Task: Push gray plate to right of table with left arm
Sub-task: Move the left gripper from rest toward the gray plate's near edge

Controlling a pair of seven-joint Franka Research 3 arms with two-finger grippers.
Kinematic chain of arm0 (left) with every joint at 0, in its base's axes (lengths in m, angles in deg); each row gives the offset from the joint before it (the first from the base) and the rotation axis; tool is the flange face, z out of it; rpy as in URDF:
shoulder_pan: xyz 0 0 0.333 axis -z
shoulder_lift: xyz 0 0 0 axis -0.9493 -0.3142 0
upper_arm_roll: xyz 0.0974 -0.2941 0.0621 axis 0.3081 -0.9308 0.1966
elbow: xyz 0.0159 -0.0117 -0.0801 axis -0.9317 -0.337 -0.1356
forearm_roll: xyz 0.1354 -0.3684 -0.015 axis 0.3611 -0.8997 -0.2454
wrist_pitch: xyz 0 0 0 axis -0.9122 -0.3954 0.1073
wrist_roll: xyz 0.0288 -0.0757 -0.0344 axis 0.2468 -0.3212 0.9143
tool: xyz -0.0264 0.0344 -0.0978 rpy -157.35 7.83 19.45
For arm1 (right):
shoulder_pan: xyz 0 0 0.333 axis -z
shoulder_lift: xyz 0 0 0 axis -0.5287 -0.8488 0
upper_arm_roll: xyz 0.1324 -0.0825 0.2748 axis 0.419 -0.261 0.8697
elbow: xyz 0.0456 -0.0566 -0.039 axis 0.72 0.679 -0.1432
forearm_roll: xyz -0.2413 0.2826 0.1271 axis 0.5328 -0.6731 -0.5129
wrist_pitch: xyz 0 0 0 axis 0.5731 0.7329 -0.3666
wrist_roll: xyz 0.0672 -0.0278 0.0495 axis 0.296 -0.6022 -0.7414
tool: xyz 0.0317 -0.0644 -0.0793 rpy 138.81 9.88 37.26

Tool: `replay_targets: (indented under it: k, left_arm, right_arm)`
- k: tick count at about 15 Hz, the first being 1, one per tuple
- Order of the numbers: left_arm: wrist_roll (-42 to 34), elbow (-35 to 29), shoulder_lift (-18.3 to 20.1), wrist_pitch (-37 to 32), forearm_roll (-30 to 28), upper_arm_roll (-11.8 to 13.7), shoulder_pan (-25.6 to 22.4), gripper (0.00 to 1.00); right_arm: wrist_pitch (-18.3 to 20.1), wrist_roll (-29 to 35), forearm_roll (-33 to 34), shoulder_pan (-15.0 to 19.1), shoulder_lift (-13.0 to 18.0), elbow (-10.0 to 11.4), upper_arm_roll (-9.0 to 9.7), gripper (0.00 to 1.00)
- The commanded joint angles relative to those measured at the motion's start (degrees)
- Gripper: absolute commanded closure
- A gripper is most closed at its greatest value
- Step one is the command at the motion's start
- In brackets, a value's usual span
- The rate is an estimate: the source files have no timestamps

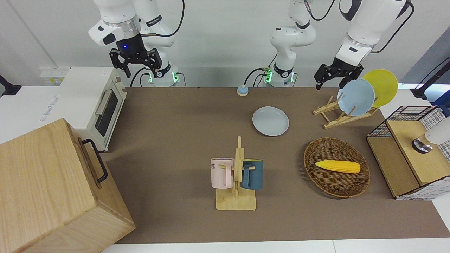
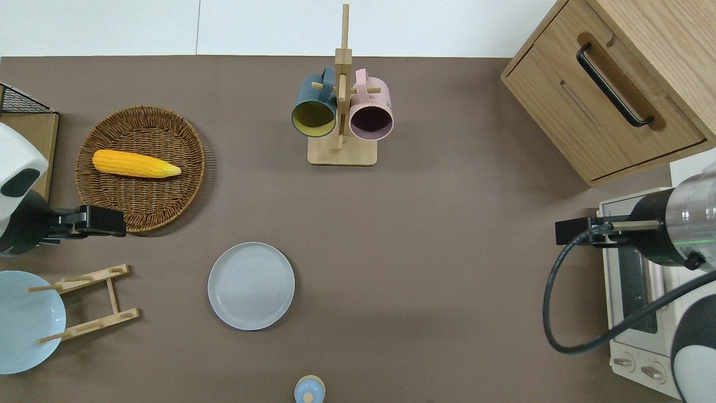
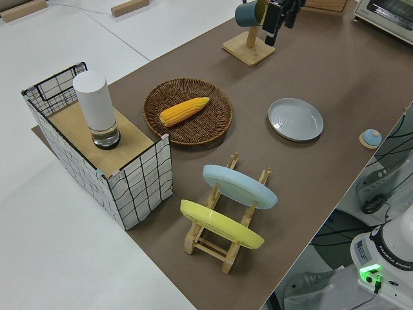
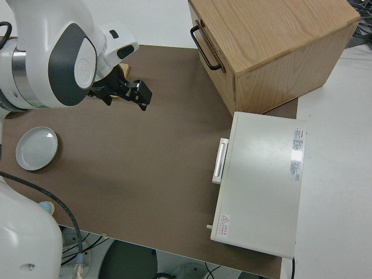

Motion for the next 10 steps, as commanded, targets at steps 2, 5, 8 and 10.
replay_targets:
  k: [2, 5, 8, 10]
  left_arm:
    - [0.04, -1.52, 0.76, -0.30, 1.28, -0.38, 0.23, 0.00]
    - [0.39, -2.93, 0.76, -0.30, 1.11, -0.47, 0.31, 0.02]
    - [5.12, -3.02, 0.76, -0.30, 1.02, -0.38, 0.05, 0.01]
    - [5.49, -3.81, 0.76, -0.30, 0.84, -0.47, -0.04, 0.01]
  right_arm:
    - [-0.01, 0.59, -1.23, 1.40, 1.57, 1.56, 0.83, 0.005]
    - [-0.01, 0.59, -1.23, 1.40, 1.57, 1.56, 0.83, 0.005]
    - [-0.01, 0.59, -1.23, 1.40, 1.57, 1.56, 0.83, 0.005]
    - [-0.01, 0.59, -1.23, 1.40, 1.57, 1.56, 0.83, 0.005]
